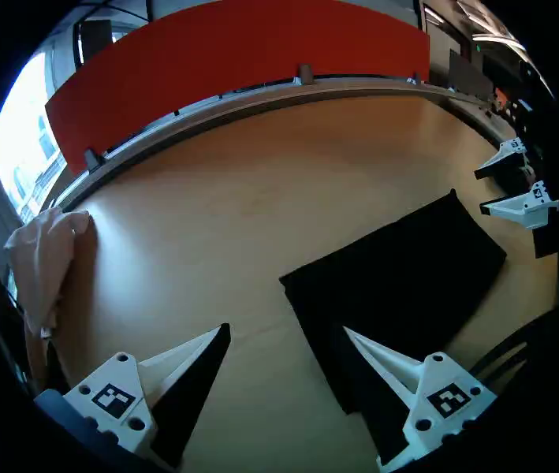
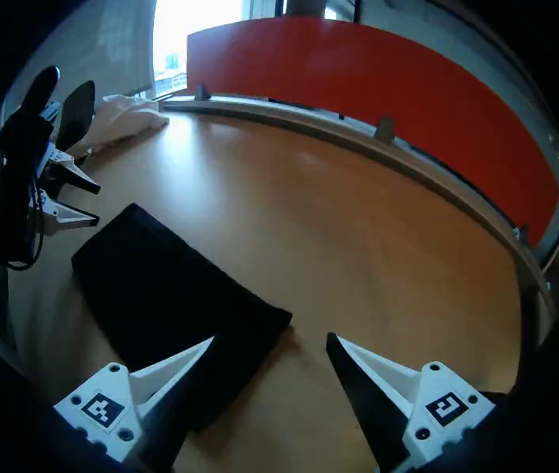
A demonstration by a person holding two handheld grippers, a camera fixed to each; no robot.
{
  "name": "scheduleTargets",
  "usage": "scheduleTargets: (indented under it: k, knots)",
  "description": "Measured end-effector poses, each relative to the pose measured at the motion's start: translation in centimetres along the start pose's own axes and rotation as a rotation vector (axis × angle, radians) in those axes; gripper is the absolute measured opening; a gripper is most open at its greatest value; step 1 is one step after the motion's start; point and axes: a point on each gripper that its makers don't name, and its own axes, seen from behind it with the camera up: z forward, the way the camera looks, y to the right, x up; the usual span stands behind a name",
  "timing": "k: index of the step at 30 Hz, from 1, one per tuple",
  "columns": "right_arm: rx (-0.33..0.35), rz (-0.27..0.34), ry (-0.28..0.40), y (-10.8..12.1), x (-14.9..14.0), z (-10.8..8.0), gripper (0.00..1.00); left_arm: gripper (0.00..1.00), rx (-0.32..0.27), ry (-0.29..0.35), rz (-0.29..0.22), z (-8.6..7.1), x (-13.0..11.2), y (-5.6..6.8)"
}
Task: Fold towel
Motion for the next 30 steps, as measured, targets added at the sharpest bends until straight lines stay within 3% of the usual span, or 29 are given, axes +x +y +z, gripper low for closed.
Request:
scheduleTargets:
  k: [18, 30]
  knots:
    - [0.004, 0.038, 0.009, -2.8, -2.8, -4.0, 1.0, 0.95, -0.009, -0.029, -0.087, -3.8, -5.1, 2.8]
    - [0.016, 0.047, 0.01, -3.5, -3.7, -4.7, 1.0, 0.95, 0.009, -0.031, -0.127, -4.9, -6.7, 2.8]
